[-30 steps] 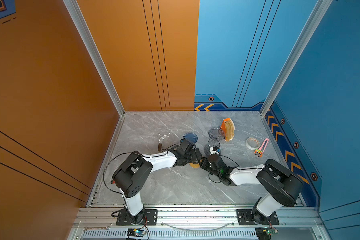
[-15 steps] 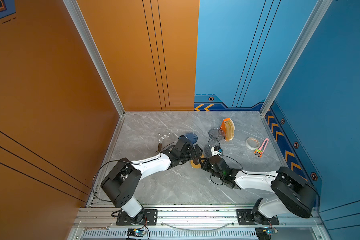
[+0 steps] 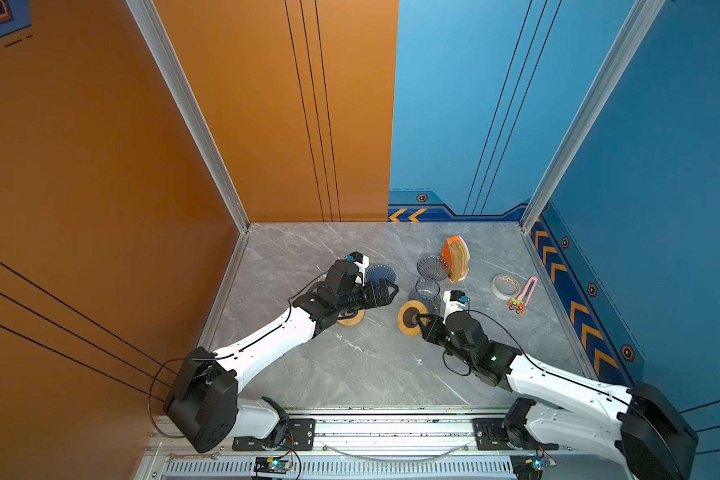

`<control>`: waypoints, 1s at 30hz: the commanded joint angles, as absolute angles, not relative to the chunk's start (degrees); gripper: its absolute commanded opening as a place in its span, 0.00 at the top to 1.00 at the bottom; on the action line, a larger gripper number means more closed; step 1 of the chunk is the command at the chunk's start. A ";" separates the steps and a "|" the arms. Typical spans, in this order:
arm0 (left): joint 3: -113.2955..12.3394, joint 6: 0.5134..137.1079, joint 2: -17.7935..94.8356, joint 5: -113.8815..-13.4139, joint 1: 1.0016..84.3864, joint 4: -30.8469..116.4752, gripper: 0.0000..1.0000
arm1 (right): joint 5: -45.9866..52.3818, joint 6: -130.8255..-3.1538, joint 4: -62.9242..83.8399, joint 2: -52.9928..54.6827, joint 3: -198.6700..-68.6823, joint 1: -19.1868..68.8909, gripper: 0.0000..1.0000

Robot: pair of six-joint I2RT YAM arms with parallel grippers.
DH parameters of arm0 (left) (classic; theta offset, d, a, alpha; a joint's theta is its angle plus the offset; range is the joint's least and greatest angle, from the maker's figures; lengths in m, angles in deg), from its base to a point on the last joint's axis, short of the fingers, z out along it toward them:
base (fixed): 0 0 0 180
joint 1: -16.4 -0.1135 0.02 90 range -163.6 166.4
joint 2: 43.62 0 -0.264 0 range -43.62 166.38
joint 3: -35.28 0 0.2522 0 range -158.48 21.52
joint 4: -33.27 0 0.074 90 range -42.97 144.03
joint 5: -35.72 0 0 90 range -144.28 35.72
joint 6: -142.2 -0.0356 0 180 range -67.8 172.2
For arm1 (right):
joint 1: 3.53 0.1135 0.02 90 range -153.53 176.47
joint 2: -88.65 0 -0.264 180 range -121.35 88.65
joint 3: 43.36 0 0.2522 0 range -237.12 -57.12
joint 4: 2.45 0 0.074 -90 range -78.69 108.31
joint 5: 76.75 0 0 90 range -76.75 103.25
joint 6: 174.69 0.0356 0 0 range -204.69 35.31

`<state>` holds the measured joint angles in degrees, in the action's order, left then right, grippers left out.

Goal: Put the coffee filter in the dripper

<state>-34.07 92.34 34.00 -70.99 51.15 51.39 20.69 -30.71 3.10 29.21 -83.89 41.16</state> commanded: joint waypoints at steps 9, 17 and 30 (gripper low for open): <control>-58.77 61.68 40.19 -88.72 48.84 77.16 0.02 | -0.76 -35.28 12.98 36.61 -88.40 26.44 0.82; -62.80 52.36 41.47 -89.65 48.66 81.93 0.02 | -9.78 -34.86 12.17 34.68 -91.95 18.87 0.81; -55.63 55.36 35.28 -84.10 52.49 76.39 0.03 | -17.82 -29.05 2.42 26.04 -94.09 11.25 0.81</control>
